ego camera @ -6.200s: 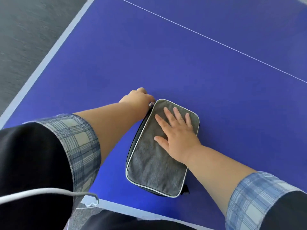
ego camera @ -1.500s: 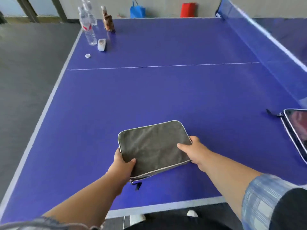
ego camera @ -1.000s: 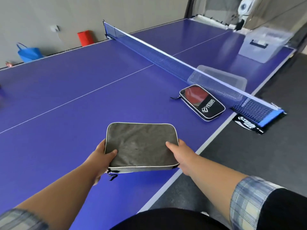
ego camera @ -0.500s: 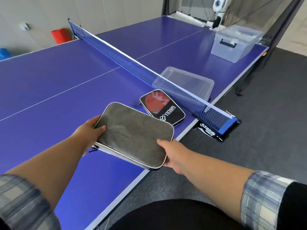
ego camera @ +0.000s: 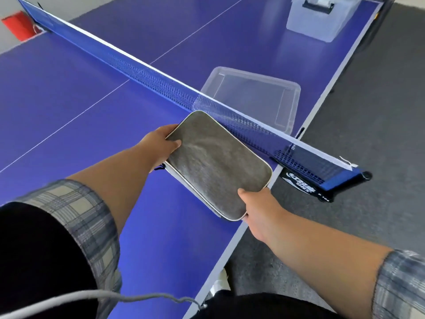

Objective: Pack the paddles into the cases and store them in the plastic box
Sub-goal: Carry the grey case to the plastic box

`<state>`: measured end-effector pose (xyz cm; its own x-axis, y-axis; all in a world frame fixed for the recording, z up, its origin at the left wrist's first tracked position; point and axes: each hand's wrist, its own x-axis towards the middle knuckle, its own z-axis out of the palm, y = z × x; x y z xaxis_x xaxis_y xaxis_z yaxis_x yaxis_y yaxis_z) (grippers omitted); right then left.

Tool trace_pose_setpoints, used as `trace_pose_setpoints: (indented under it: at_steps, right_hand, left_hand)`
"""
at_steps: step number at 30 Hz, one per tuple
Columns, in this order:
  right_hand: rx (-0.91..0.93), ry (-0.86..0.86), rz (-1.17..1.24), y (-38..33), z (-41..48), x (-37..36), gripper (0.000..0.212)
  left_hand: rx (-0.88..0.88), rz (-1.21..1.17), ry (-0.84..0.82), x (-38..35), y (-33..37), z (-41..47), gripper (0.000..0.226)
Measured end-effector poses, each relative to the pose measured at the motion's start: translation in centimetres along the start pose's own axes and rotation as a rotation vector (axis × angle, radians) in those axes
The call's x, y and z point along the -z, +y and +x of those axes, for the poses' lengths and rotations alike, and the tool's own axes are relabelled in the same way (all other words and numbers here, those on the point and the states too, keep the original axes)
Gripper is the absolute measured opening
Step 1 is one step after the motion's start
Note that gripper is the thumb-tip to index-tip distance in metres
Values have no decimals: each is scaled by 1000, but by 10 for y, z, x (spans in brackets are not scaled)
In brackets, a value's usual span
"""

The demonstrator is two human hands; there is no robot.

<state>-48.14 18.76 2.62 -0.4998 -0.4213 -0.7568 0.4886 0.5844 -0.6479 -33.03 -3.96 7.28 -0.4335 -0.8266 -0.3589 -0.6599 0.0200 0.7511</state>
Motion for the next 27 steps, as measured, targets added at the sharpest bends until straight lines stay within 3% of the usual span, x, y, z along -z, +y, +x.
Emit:
trace_pose_setpoints:
  at_steps: [5, 11, 20, 27]
  right_hand:
    - [-143, 121, 172, -19, 27, -20, 55]
    - [-140, 173, 199, -18, 53, -34, 54]
    - [-230, 91, 474, -13, 70, -35, 51]
    - [-194, -18, 510, -22, 63, -19, 40]
  left_hand:
    - [-57, 73, -120, -11, 6, 82, 42]
    - [-45, 81, -198, -27, -17, 131, 45]
    - [113, 38, -197, -35, -30, 134, 29]
    - [227, -183, -263, -23, -45, 114, 52]
